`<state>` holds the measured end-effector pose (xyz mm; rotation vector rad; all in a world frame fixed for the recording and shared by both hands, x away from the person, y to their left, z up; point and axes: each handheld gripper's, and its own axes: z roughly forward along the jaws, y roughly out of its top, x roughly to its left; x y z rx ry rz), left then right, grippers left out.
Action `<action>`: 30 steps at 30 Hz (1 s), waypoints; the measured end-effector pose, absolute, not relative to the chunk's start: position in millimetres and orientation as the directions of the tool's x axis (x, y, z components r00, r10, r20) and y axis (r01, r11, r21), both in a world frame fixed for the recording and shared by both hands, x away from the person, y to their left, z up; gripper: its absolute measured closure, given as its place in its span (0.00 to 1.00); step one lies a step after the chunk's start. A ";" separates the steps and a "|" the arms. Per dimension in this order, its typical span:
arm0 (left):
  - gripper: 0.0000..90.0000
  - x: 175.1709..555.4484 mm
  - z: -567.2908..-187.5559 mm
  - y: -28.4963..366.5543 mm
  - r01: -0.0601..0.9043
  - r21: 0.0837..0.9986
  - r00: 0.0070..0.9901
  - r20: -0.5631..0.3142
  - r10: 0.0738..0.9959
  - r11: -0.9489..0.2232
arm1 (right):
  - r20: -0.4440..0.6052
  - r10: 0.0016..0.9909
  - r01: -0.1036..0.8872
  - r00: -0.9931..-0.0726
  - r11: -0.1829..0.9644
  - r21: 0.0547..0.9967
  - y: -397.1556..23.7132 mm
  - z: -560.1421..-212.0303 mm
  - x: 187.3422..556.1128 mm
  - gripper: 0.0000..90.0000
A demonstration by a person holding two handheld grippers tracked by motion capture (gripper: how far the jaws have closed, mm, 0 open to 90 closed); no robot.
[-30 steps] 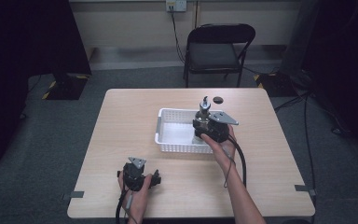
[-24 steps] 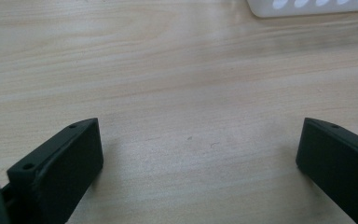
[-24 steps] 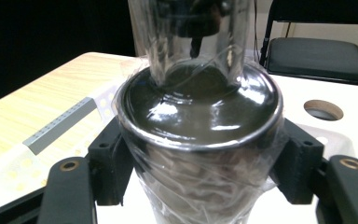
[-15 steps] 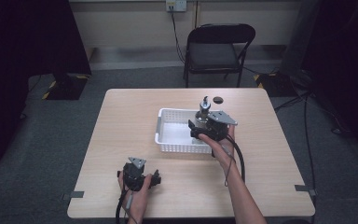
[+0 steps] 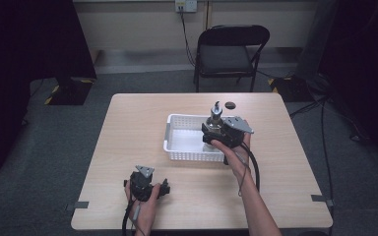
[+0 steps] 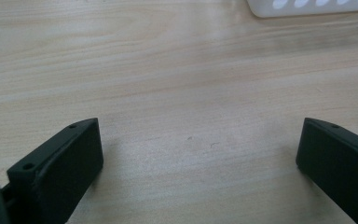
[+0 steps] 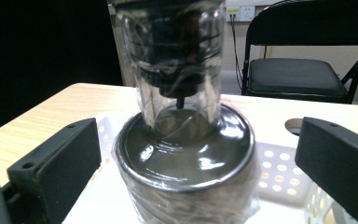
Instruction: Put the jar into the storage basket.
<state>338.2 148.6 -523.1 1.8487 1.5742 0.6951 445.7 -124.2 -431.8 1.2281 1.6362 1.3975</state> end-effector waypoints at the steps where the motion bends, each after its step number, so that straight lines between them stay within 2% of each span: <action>1: 0.00 338.2 -523.1 148.6 0.670 0.734 0.157 0.006 0.988 -0.111 | 0.092 0.935 0.236 -0.342 -0.009 0.972 -124.9 -431.4 444.8 0.00; 13: 0.00 338.2 -523.1 148.7 0.670 0.734 0.158 0.006 0.987 -0.112 | 0.096 0.940 0.210 -0.327 -0.027 0.977 -134.9 -426.8 431.7 0.00; 30: 0.00 338.2 -523.1 148.7 0.670 0.734 0.158 0.006 0.987 -0.112 | 0.103 0.948 0.245 -0.301 -0.028 0.969 -156.9 -438.8 403.9 0.01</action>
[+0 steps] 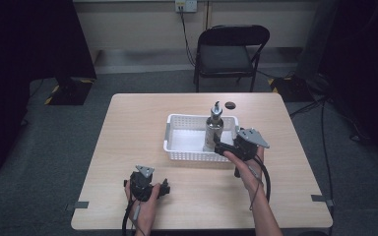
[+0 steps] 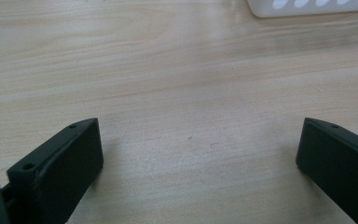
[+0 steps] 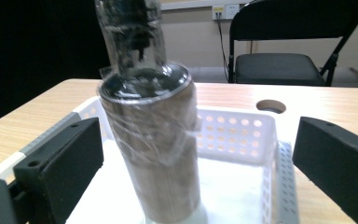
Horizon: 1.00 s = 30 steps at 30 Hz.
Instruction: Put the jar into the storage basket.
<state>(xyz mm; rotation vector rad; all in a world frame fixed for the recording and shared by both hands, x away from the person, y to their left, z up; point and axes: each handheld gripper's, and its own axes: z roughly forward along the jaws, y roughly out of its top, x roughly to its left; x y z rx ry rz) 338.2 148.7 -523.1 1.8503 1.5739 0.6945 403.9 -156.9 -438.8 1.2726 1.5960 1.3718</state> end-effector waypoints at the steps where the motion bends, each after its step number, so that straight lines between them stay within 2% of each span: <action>1: 0.00 338.2 -523.1 148.7 0.670 0.734 0.158 0.006 0.987 -0.111 | 0.106 0.949 0.251 -0.296 -0.030 0.967 -158.5 -439.1 402.4 0.01; 15: 0.00 338.2 -523.1 148.7 0.670 0.734 0.158 0.006 0.987 -0.112 | 0.115 0.958 0.306 -0.264 -0.030 0.952 -178.6 -451.3 373.4 0.01; 30: 0.00 338.2 -523.1 148.7 0.670 0.734 0.157 0.006 0.988 -0.112 | 0.102 0.971 0.422 -0.214 -0.002 0.907 -186.1 -481.3 350.8 0.01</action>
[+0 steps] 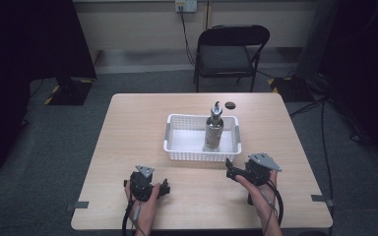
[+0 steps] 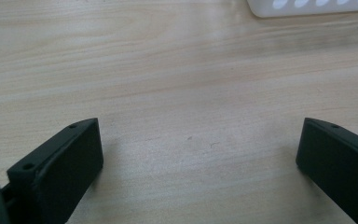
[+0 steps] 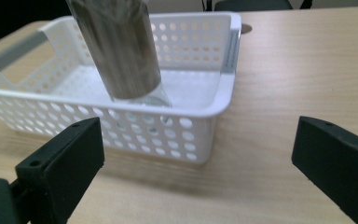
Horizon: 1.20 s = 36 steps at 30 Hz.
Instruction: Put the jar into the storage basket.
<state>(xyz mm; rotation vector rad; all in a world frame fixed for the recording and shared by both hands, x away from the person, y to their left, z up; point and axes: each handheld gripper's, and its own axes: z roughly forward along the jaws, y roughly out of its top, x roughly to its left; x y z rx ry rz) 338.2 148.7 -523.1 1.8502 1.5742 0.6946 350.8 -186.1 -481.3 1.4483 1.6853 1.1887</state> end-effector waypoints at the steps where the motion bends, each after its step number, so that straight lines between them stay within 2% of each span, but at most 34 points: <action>1: 0.00 338.2 -523.1 148.7 0.670 0.734 0.158 0.006 0.987 -0.112 | 0.099 0.972 0.435 -0.213 0.004 0.900 -185.7 -483.7 349.7 0.01; 15: 0.00 338.2 -523.1 148.7 0.670 0.734 0.158 0.006 0.987 -0.112 | 0.069 0.975 0.514 -0.213 0.051 0.856 -184.8 -502.2 337.3 0.01; 23: 0.00 338.2 -523.1 148.7 0.670 0.734 0.158 0.006 0.987 -0.112 | 0.039 0.980 0.596 -0.195 0.086 0.798 -184.3 -514.8 339.2 0.01; 36: 0.00 338.1 -523.1 148.7 0.670 0.734 0.158 0.006 0.987 -0.112 | 0.025 0.984 0.653 -0.174 0.096 0.752 -185.5 -525.2 345.1 0.02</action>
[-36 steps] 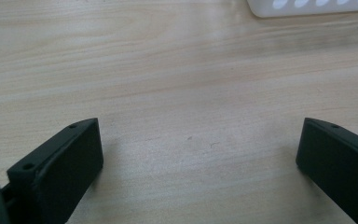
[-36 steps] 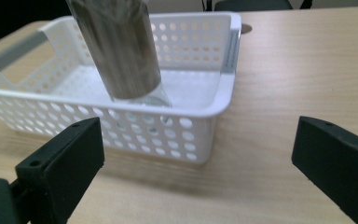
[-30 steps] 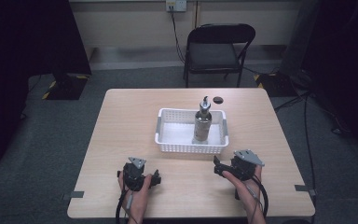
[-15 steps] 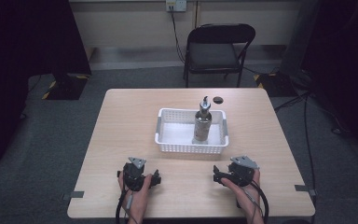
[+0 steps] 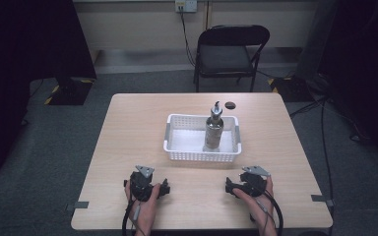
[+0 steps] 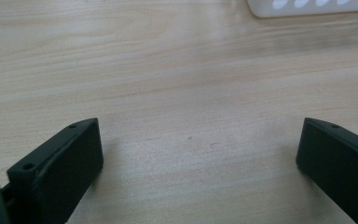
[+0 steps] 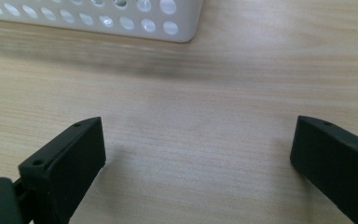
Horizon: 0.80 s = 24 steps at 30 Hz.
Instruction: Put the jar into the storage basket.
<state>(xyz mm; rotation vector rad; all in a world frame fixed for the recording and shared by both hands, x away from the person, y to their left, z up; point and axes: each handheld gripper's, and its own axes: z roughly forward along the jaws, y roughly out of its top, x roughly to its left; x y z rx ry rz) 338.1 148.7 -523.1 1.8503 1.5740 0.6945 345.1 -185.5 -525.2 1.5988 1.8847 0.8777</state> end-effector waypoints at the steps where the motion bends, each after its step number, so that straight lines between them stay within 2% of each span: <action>1: 0.00 338.1 -523.1 148.7 0.670 0.734 0.157 0.006 0.988 -0.111 | 0.015 0.985 0.654 -0.173 0.104 0.749 -184.8 -525.3 345.6 0.02; 24: 0.00 338.1 -523.1 148.7 0.670 0.734 0.157 0.006 0.988 -0.112 | -0.004 0.984 0.663 -0.178 0.123 0.739 -182.6 -525.8 348.0 0.00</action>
